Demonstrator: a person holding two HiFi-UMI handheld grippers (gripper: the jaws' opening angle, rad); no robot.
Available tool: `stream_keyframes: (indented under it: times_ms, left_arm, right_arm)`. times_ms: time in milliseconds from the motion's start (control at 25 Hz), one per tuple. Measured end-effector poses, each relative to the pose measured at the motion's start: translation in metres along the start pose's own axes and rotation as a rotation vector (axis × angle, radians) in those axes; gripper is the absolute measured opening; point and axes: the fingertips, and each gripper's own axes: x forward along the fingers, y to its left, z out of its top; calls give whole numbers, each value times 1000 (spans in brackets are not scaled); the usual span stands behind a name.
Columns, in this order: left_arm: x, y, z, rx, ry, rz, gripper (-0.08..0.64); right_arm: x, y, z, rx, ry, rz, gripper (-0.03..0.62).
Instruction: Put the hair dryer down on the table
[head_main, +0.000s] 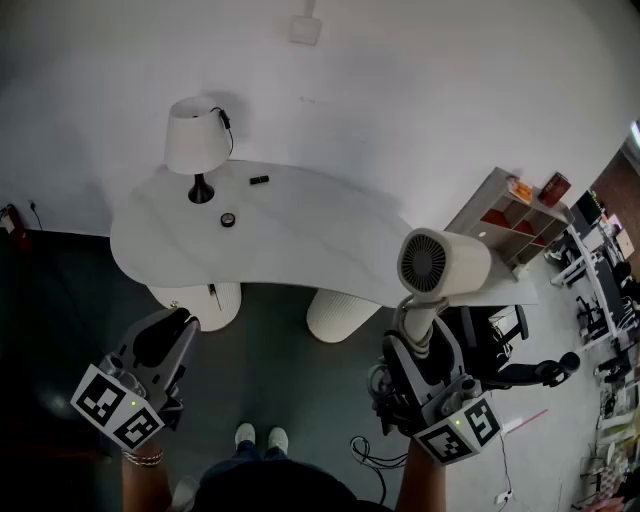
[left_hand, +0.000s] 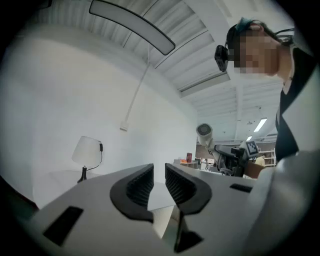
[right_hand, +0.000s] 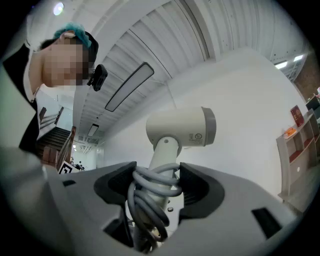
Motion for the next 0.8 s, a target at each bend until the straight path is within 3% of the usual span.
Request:
stream_keyframes:
  times_ms: [200,560,800]
  left_arm:
    - [1,-3,-1,8,1,5,46]
    - [-2,-13,5,18,-9,4,38]
    - [-10,-11,3,10,-5,19,38]
  right_arm:
    - [-3,-2,1,1,-4,-3,287]
    - [-11,-3,6,-4,-5,-9,287]
    - [-13,3,9,66,-36,36,286]
